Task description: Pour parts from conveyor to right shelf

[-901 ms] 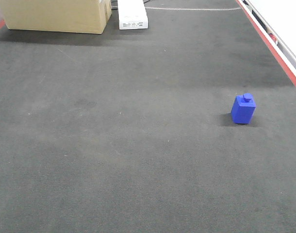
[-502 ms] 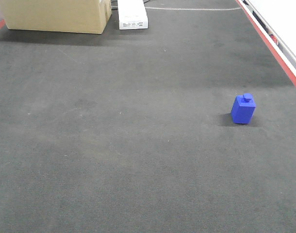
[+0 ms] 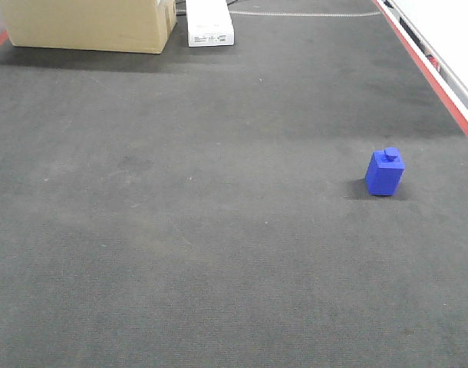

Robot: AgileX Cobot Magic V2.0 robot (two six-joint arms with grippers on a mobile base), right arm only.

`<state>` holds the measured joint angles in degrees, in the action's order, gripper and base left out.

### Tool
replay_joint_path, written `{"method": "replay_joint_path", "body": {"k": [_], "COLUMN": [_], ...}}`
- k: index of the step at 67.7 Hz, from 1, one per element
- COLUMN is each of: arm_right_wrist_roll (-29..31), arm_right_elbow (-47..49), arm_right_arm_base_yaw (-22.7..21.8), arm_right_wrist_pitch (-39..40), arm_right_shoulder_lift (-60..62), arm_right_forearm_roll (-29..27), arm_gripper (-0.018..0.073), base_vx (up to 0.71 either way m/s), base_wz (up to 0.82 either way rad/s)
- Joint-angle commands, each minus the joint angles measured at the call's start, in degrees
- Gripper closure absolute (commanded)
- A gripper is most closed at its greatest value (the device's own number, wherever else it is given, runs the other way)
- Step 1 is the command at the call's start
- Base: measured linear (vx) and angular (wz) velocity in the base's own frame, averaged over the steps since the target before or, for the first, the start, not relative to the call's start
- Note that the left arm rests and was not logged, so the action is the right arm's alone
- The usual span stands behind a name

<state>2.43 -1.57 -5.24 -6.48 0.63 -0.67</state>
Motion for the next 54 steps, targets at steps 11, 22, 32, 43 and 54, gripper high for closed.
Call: {"method": "replay_joint_path", "body": {"k": [11,22,32,43,54], "arm_right_wrist_roll": [-0.06,0.07,1.66,1.66,1.46], "arm_right_elbow": [-0.01,0.06,0.63,8.25,19.76], "arm_right_arm_base_yaw": [-0.32,-0.32,-0.32,-0.32,-0.32], "arm_right_wrist_pitch": [4.19,8.25,22.48,26.12,25.14], "arm_right_shoulder_lift": [1.03,1.03,1.03,1.03,-1.69], "arm_right_forearm_roll": [0.03,0.17,0.67,0.97,0.67], "arm_gripper": [0.0562,0.0562,0.0562,0.0562,0.0562], "base_vx": [0.00,0.00,0.00,0.00,0.00], "base_wz": [0.00,0.00,0.00,0.00,0.00]}}
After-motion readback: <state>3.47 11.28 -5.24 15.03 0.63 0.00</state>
